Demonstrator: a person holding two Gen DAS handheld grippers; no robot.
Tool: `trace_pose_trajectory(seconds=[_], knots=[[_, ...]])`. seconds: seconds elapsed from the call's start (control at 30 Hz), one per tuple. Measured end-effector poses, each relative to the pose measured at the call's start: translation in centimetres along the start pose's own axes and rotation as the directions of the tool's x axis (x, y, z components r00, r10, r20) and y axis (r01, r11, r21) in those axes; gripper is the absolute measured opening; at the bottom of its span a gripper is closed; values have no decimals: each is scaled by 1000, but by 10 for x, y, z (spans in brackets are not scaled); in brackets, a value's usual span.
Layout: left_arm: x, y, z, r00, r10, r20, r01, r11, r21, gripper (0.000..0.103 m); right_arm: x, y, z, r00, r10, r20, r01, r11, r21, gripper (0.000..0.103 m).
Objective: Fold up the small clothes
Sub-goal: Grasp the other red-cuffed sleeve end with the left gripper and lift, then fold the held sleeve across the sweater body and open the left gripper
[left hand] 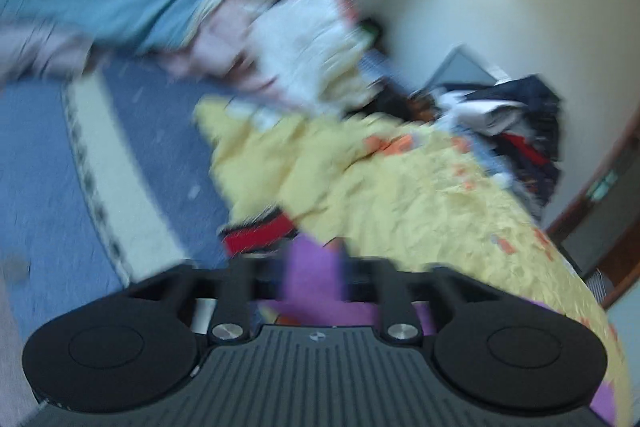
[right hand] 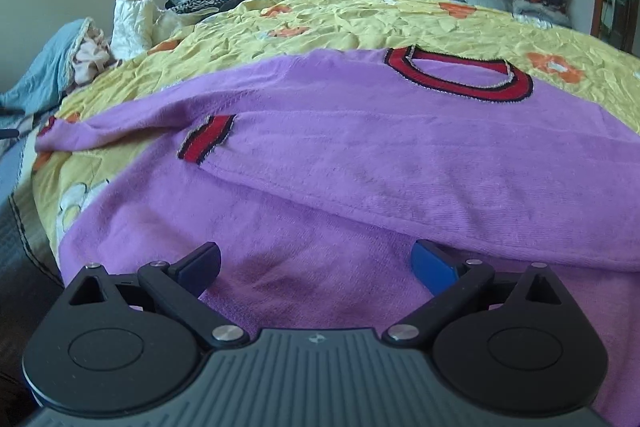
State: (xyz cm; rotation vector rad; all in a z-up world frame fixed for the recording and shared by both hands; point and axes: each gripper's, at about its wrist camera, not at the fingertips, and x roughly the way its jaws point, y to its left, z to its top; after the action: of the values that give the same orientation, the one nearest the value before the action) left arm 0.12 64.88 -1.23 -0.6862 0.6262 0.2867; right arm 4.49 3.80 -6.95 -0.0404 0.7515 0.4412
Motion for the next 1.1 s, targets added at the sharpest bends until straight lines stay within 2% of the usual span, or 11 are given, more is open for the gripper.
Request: trace_pose_trajectory(seconds=[0.03,0.17,0.23,0.37,0.57,0.6,0.67,0.7,0.87,1.0,1.1], knots=[[6,0,8,1000,-3,-22,3,1000,-19,75,1,2,-1,1000,-4,0,4,1000,-10,103],[43,-18,36,981,92,-172,-116,984,-135,78,1,1,-3,1000,-3,10,3,1000,-13,103],[64,-21,46,951,161,-265,-214,960,-183,66,0,-1,-3,1000,6,16,-6,1000,-1,103],[96,-26,57,899,304,-315,-364,918,-155,56,-4,-9,-5,999,39,37,-40,998,38,103],[132,-25,55,832,397,-387,-473,873,-122,55,-8,-22,-5,993,97,62,-102,990,96,103],[131,-26,53,825,423,-376,-494,862,-115,42,-8,-24,-5,992,106,66,-113,988,105,103],[125,-25,51,831,428,-356,-503,850,-153,22,-9,-28,-5,990,123,76,-131,983,124,103],[119,-26,49,836,426,-347,-504,846,-175,5,-9,-30,-5,988,131,82,-141,980,137,103],[73,-31,30,875,428,-225,-475,849,-234,5,-9,-34,-5,984,151,96,-165,972,165,103],[26,-35,4,942,331,-50,-329,889,-318,5,-9,-36,-5,982,160,98,-175,969,173,103],[-5,-47,-10,955,276,105,-236,927,-291,5,-9,-35,-4,983,160,91,-173,970,171,103]])
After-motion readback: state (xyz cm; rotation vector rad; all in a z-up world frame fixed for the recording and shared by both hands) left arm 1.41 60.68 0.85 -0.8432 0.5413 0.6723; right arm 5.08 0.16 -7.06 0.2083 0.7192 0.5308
